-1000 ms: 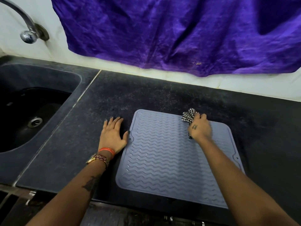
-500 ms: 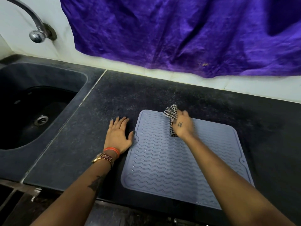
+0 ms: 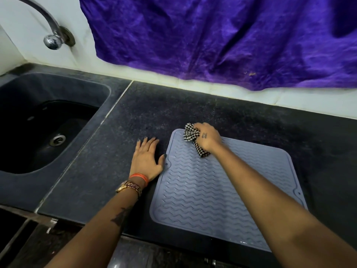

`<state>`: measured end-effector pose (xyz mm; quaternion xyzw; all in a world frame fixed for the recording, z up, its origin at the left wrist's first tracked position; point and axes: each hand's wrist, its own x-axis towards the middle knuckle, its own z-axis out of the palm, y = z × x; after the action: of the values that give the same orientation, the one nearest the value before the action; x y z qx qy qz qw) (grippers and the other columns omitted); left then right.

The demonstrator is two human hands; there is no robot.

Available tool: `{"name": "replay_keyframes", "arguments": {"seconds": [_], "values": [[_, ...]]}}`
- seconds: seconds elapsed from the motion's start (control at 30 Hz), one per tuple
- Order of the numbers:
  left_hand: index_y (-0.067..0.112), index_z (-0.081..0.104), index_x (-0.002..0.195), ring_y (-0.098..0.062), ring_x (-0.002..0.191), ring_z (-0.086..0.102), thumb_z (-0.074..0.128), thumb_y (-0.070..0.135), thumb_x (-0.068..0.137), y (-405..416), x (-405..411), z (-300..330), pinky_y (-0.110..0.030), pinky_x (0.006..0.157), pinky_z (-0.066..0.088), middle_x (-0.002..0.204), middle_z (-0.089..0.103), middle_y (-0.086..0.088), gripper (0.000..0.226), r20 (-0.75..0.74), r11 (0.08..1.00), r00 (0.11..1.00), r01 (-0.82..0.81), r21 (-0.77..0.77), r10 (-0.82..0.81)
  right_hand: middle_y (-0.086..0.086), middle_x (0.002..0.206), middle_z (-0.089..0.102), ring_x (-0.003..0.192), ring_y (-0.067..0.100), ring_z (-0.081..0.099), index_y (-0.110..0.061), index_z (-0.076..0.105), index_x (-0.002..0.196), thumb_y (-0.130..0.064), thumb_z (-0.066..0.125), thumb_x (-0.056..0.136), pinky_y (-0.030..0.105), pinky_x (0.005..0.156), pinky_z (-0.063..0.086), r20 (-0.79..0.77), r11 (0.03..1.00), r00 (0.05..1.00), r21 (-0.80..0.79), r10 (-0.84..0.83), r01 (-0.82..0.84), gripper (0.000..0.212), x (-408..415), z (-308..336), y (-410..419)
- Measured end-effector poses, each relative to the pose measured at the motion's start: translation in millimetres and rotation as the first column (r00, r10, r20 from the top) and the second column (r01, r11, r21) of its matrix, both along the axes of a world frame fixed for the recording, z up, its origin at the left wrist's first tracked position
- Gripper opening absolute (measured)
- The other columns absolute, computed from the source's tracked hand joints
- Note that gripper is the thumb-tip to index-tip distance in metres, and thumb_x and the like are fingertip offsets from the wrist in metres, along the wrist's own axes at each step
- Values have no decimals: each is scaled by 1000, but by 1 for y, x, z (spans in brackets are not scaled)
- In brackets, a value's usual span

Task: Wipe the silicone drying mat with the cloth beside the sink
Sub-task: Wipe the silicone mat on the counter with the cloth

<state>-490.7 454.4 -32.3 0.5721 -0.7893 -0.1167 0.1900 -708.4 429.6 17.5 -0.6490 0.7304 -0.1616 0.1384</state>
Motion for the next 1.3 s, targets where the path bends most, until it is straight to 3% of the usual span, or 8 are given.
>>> {"name": "replay_keyframes", "arguments": {"seconds": [0.1,0.27,0.4,0.6,0.73,0.87,1.07,1.3], "values": [[15,37,139,-26,142,20,36,46,80,0,1,0,-37,119,2,148,36,-7,67,-8,1000,1000,-12,-7,12,9,118,56,106,33,53,-21,56,122,-1,53,80,37,83,46,-2,993,999,-109,36,-36,46,8,9,-11],[15,37,139,-25,142,20,36,46,80,3,-1,1,-36,119,0,148,36,-6,67,-7,1000,1000,2,-8,-2,4,140,42,119,30,42,-29,33,141,-1,54,83,42,100,38,-232,982,955,14,185,-187,68,25,-16,-2],[15,37,139,-26,142,19,36,46,80,2,0,2,-37,119,1,148,36,-7,67,-13,1000,1000,-1,-5,1,9,131,53,116,31,47,-28,46,133,6,49,81,39,97,42,-84,978,975,41,208,-205,61,12,2,-21],[16,35,140,-25,142,18,36,46,79,1,-2,2,-35,119,-1,149,35,-6,68,-15,1000,1000,-6,-3,6,-1,145,40,123,27,37,-29,35,140,14,42,78,39,103,32,-161,960,947,-3,277,-281,76,28,-12,-4],[15,33,141,-25,142,19,37,46,80,2,-1,2,-36,119,0,149,35,-7,69,-24,1000,1000,0,-3,0,7,131,55,117,29,45,-26,50,130,12,48,78,36,98,39,-45,966,964,15,260,-260,64,21,4,-16],[14,31,142,-25,142,19,38,43,81,-1,-1,1,-35,119,0,149,35,-8,68,-27,1000,1000,9,-3,-9,-3,131,56,115,24,43,-26,53,125,9,51,73,38,99,34,-82,952,958,-113,275,-283,62,36,-18,20],[11,33,141,-27,141,21,52,26,87,2,-1,2,-36,119,2,147,38,-11,59,-61,1000,998,8,-25,-9,0,127,60,113,26,48,-29,58,119,6,52,77,38,95,37,-64,956,956,-54,285,-288,56,35,1,13],[7,37,138,-29,140,26,32,28,84,4,0,4,-36,118,3,144,42,-13,59,-81,1000,997,14,-24,-16,-3,129,57,116,23,42,-32,54,121,5,48,75,37,94,30,-70,953,951,0,301,-302,59,46,-4,34]]}}
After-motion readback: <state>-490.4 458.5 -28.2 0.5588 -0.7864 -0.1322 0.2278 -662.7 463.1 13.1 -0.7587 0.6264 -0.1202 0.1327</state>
